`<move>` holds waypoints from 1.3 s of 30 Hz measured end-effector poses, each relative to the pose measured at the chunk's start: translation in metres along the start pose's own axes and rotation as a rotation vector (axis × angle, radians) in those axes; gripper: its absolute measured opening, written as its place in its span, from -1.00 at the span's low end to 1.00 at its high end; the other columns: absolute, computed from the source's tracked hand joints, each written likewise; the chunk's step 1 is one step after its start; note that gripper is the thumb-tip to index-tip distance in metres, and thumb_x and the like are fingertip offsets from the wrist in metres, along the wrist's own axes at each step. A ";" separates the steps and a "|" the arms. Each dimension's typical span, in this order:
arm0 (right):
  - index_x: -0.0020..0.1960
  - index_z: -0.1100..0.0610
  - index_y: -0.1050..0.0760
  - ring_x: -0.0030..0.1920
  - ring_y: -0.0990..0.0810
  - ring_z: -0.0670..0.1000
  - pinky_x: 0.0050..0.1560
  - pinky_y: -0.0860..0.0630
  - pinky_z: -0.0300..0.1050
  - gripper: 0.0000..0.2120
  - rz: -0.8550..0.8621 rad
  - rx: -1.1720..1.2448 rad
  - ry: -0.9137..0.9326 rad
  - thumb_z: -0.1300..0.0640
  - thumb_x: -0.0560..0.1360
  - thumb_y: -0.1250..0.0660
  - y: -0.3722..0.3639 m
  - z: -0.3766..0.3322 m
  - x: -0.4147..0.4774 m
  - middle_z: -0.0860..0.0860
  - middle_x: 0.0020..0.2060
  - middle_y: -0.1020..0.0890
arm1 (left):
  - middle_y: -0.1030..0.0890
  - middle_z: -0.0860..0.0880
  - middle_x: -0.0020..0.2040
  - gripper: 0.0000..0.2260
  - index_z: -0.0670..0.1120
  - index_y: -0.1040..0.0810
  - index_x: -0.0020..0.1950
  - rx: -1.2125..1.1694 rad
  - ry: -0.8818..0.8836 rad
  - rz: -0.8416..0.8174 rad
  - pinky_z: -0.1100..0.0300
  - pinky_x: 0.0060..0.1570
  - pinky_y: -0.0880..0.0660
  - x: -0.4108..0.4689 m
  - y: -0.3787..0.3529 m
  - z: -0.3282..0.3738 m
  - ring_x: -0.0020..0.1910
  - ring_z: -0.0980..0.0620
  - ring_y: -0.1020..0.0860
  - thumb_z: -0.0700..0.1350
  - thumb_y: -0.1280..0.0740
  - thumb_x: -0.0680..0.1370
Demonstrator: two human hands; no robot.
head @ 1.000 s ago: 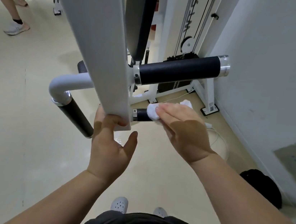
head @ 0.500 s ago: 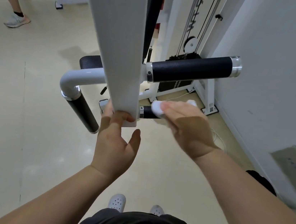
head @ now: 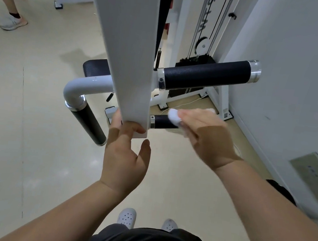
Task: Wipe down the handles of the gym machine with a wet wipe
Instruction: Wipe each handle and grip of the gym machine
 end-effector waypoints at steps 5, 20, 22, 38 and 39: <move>0.12 0.17 -0.67 -0.01 -0.72 0.17 0.28 -0.56 0.12 -0.79 0.051 -0.106 -0.153 0.22 0.58 -0.30 0.001 0.003 0.002 0.11 -0.02 -0.74 | -0.44 -0.26 0.35 -0.74 0.07 -0.38 0.03 -0.007 0.038 -0.013 0.43 0.04 -0.35 0.003 -0.004 0.001 0.13 -0.09 -0.50 -0.15 -0.37 0.44; 0.14 0.22 -0.66 0.02 -0.71 0.17 0.29 -0.55 0.11 -0.77 0.062 -0.137 -0.221 0.19 0.60 -0.28 0.003 0.014 -0.005 0.13 0.01 -0.74 | -0.41 -0.23 0.40 -0.68 0.07 -0.41 0.06 0.008 0.062 -0.035 0.27 0.09 -0.41 0.005 -0.004 -0.003 0.15 -0.18 -0.54 -0.24 -0.39 0.43; 0.12 0.18 -0.66 0.02 -0.69 0.18 0.27 -0.51 0.09 -0.78 0.038 -0.098 -0.140 0.27 0.57 -0.27 -0.016 -0.013 0.010 0.11 0.00 -0.73 | -0.42 -0.25 0.36 -0.70 0.06 -0.40 0.05 0.013 0.057 -0.026 0.46 0.04 -0.34 0.007 -0.005 0.000 0.05 -0.03 -0.50 -0.21 -0.36 0.40; 0.24 0.16 -0.64 0.17 -0.66 0.13 0.39 -0.34 -0.01 -0.73 -0.005 -0.057 -0.056 0.27 0.54 -0.39 -0.028 -0.034 0.015 0.07 0.13 -0.72 | -0.39 -0.20 0.41 -0.75 0.00 -0.63 0.05 0.038 0.053 -0.085 0.46 0.27 -0.35 0.010 0.001 -0.006 0.26 -0.14 -0.53 -0.17 -0.53 0.41; 0.26 0.18 -0.63 0.22 -0.66 0.12 0.42 -0.36 0.00 -0.72 -0.020 -0.018 -0.021 0.24 0.55 -0.40 -0.033 -0.042 0.014 0.08 0.18 -0.71 | -0.38 -0.19 0.42 -0.73 0.02 -0.63 0.05 0.060 0.054 -0.100 0.38 0.29 -0.37 0.010 0.002 -0.006 0.30 -0.16 -0.51 -0.19 -0.56 0.41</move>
Point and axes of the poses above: each hand's wrist, its own x-axis towards the middle knuckle, its own y-axis out of the back of the hand, z = x × y, the point moved 3 cm from there along x, towards the middle knuckle
